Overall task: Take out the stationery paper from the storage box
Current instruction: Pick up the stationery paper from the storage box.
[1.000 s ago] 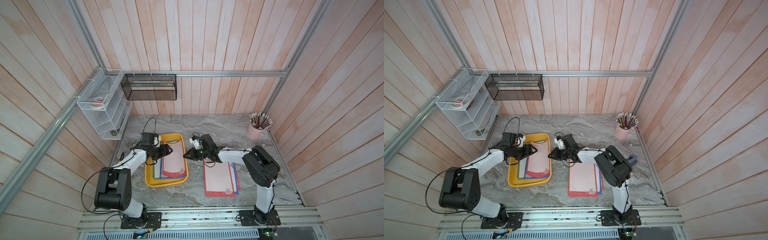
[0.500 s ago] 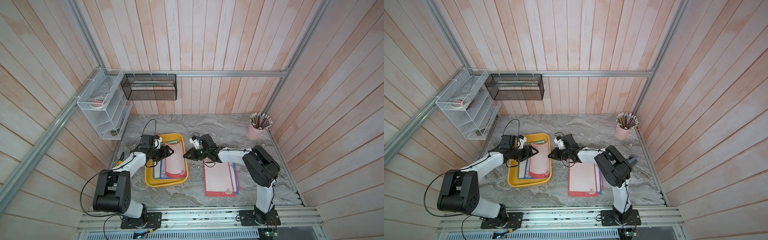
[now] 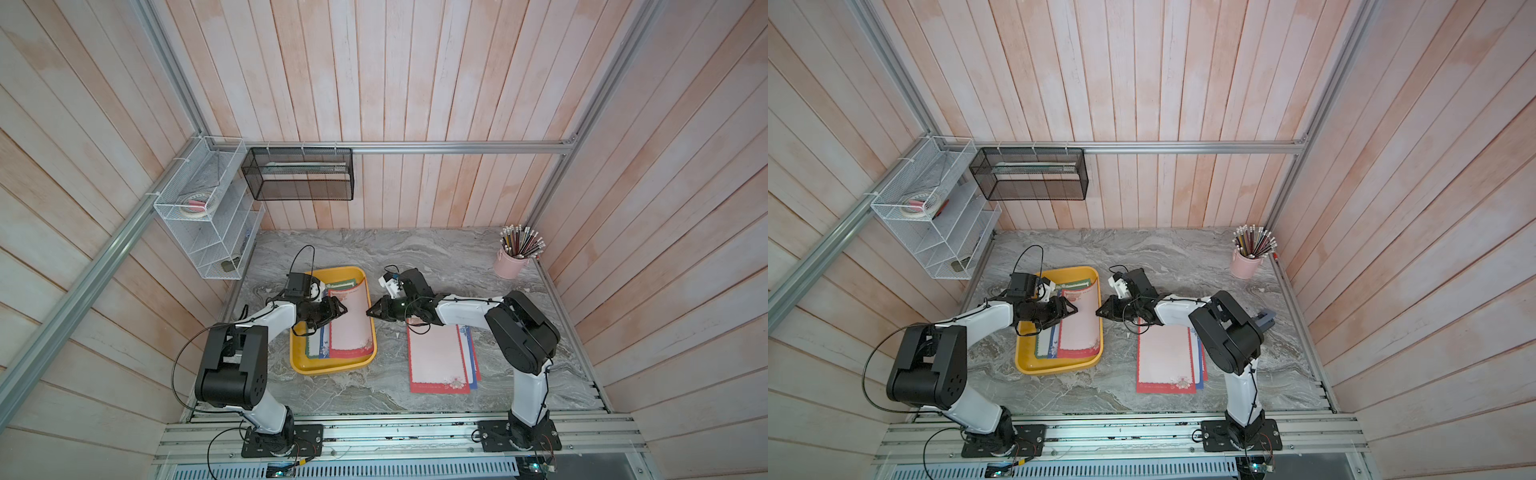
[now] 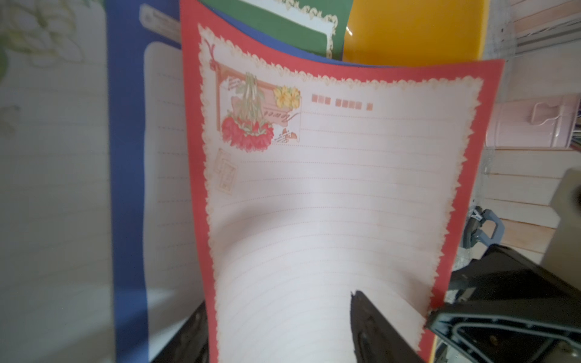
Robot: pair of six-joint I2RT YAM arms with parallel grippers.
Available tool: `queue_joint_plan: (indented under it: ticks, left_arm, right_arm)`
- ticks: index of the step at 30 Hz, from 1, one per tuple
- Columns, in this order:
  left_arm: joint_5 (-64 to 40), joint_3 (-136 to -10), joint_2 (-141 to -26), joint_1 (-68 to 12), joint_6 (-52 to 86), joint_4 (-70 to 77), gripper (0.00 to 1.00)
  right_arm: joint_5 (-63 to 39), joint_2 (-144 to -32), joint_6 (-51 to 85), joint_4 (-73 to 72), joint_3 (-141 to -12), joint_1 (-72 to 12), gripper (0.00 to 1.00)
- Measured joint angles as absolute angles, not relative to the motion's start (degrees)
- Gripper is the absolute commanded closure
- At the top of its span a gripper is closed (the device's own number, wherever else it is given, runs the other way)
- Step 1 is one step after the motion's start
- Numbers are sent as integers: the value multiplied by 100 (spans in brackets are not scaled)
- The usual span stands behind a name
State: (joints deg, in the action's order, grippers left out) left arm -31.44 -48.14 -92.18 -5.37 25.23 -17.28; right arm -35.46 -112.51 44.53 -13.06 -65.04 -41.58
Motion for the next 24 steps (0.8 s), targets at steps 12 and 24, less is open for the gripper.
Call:
queue_joint_plan:
  ticks: [12,24]
  left_arm:
    - [-3527,-4584,-8742,-537,2622,-1470,28]
    - [-3581,-4582,-9148,-537,2792,-1264,24]
  right_arm:
    - [-3590,-11251,4477,-1313,-6504,-4158,79]
    - [-3614,-11251,4543,-1326,-6504,-4158,79]
